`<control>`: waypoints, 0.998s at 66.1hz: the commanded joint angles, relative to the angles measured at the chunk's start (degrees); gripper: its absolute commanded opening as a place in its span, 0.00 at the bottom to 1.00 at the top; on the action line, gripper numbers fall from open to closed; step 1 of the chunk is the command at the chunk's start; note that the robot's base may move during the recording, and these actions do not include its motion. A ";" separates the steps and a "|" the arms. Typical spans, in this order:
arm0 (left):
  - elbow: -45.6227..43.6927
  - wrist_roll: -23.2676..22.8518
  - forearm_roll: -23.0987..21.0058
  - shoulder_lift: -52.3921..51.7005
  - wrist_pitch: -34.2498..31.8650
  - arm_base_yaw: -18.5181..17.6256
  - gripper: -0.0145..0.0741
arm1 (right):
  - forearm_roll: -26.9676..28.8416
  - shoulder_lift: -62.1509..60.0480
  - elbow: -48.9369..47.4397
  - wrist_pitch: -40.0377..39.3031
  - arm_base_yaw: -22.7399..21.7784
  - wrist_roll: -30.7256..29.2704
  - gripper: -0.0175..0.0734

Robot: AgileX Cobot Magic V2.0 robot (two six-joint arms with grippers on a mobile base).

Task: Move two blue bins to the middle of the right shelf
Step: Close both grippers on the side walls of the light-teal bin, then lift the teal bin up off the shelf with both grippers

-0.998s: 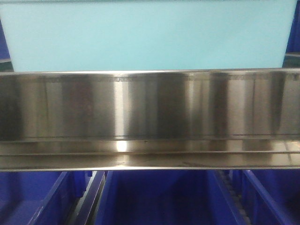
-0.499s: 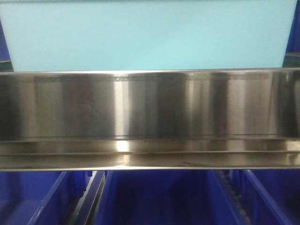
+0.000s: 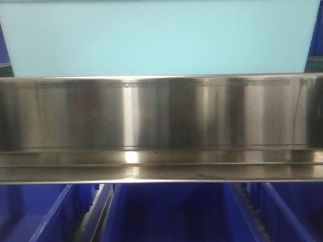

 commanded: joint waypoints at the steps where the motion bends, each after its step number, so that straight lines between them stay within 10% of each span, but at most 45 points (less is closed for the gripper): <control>1: -0.66 -0.56 0.31 -0.04 0.51 -0.55 0.21 | -0.14 0.84 -0.61 -0.19 0.57 0.07 0.23; 9: -0.55 -1.41 0.08 0.07 1.54 -0.55 0.45 | 0.92 1.30 -0.61 -0.19 0.57 0.66 0.56; 18: -0.47 -3.69 -0.72 1.49 4.40 -0.55 0.48 | 0.96 2.26 -0.48 0.28 0.57 2.06 0.61; 44: -0.47 1.55 -13.81 8.77 5.91 3.12 0.45 | 6.02 7.62 -0.12 0.97 0.57 2.06 0.46; 59: -0.47 2.91 -14.35 8.81 6.62 3.12 0.17 | 5.72 7.62 -0.12 1.75 0.57 2.06 0.05; 66: -0.89 3.03 -14.45 8.81 7.17 3.12 0.04 | 4.33 7.62 -0.27 3.17 0.57 2.06 0.01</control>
